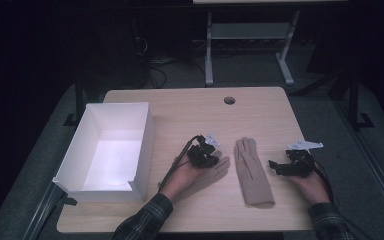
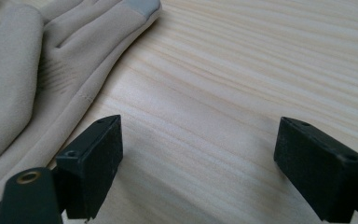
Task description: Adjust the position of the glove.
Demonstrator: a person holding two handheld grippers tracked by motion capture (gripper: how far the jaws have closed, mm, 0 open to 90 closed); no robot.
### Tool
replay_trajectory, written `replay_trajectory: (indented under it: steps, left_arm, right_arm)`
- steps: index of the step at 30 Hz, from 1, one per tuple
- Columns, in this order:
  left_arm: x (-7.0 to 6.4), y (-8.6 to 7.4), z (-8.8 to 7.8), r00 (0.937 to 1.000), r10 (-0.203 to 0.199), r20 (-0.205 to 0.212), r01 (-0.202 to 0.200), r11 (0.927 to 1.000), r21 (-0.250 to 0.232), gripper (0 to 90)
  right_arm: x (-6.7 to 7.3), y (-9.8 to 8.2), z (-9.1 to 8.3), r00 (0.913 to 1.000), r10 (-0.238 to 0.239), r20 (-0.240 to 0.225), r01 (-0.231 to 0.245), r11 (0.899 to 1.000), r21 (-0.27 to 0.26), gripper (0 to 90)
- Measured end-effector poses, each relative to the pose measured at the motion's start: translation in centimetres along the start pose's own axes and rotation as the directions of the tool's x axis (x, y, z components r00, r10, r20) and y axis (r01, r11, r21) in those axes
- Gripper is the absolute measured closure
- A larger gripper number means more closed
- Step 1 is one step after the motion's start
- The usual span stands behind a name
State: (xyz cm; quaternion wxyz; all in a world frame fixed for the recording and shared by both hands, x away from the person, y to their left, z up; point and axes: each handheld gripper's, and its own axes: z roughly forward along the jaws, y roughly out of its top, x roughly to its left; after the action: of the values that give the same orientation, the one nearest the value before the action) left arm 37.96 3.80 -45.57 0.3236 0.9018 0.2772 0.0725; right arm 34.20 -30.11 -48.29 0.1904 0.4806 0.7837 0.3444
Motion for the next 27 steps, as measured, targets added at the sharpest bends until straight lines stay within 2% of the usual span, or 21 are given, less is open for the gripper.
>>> replay_trajectory:
  steps: [5,7,9,12,13,17,21,26,27]
  left_arm:
    - [2.3,-0.4,-0.5,0.9973,-0.063,-0.038,0.063,0.9978,-0.019,89.7]
    - [3.3,-0.7,-0.6,0.9926,-0.106,-0.059,0.104,0.9938,-0.040,89.8]
    - [4.0,-1.0,-0.8,0.9883,-0.131,-0.079,0.127,0.9906,-0.049,89.7]
    - [4.6,-1.4,-1.2,0.9814,-0.176,-0.077,0.170,0.9827,-0.072,89.7]
    - [4.7,-1.5,-1.5,0.9818,-0.174,-0.077,0.168,0.9829,-0.075,89.7]
    - [4.2,-1.4,-2.9,0.9830,-0.167,-0.076,0.159,0.9821,-0.101,89.7]
    - [3.1,-1.9,-4.5,0.9842,-0.157,-0.083,0.146,0.9816,-0.123,89.7]
    - [1.3,-3.3,-6.3,0.9847,-0.142,-0.101,0.129,0.9835,-0.127,89.7]
    - [0.6,-3.8,-6.5,0.9867,-0.128,-0.101,0.115,0.9860,-0.121,89.7]
  right_arm:
    - [0.0,0.0,0.0,1.0000,0.000,0.000,0.000,1.000,-0.001,15.1]
    - [0.0,0.0,0.0,1.0000,0.000,0.000,0.000,1.000,-0.001,15.1]
    - [0.0,0.0,0.0,1.0000,0.000,0.000,0.000,1.000,0.000,15.1]
    - [0.0,0.0,0.0,1.0000,0.001,0.000,-0.001,1.000,0.000,15.1]
    - [0.0,0.0,0.0,1.0000,0.001,-0.001,-0.001,1.000,0.001,15.1]
    - [0.0,0.0,0.0,1.0000,-0.002,-0.001,0.002,1.000,0.002,15.1]
    - [0.0,0.0,0.0,1.0000,-0.002,-0.001,0.002,1.000,0.002,15.1]
    - [0.0,0.0,0.0,1.0000,-0.004,-0.002,0.004,1.000,0.002,15.1]
    - [0.0,0.0,0.0,1.0000,-0.005,-0.002,0.005,1.000,0.002,15.1]
